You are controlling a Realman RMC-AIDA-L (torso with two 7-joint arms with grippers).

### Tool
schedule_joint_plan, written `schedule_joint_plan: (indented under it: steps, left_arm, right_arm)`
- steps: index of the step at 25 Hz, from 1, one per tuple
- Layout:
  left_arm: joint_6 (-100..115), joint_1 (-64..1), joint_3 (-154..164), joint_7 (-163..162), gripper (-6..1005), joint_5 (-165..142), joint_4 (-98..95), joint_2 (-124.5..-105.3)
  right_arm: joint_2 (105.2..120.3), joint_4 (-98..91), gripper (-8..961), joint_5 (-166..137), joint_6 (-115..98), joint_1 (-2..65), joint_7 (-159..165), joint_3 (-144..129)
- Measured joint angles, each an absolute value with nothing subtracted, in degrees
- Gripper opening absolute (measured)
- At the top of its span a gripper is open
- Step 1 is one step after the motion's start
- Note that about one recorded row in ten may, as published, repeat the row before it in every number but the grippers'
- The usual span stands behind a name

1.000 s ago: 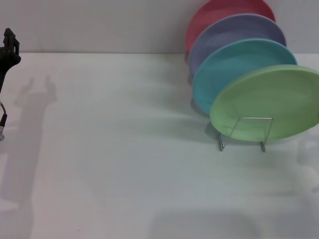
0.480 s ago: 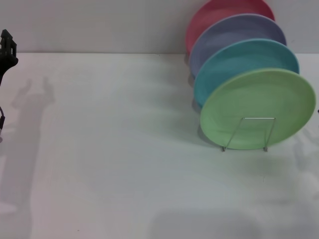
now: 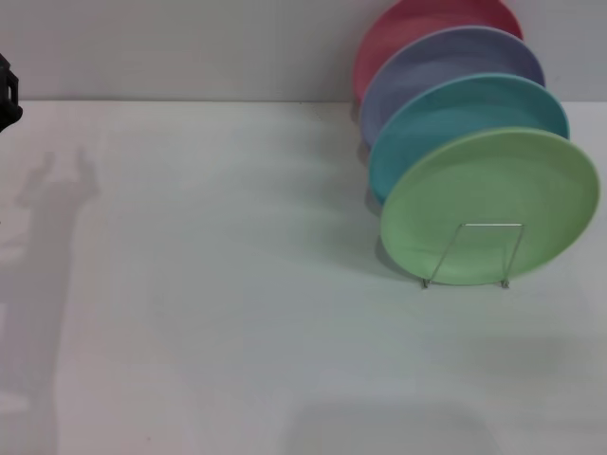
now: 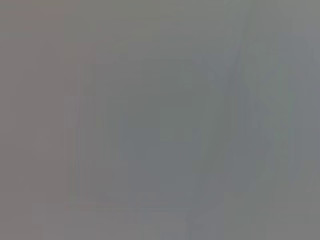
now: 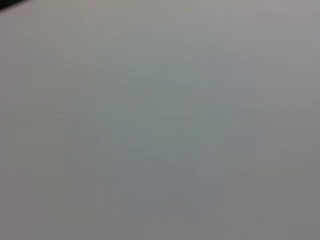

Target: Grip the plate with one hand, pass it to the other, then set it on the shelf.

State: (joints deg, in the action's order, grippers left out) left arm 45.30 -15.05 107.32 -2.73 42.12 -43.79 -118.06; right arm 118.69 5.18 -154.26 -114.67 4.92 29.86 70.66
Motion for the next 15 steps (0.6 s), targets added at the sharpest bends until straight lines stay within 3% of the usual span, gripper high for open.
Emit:
schedule_joint_plan:
  steps: [7,11,15]
  left_arm:
    - [62.95,-14.21,113.17,-3.83,483,32.76,-37.55,-118.15]
    - [65.56,-13.18,113.98,-4.28,628,31.81,-36.53,-118.29]
    - [68.93,-14.92,114.05,-7.31,737,31.79,-28.74,-118.36]
  right_arm:
    - [117.39,-3.66,433,-141.98,-105.93,15.58,36.38,70.66]
    - [118.05,-3.33,587,-135.47,-102.95,16.90,33.62,70.67]
    - [118.72,-2.95,587,-131.20,-101.79,18.00,29.82,70.67]
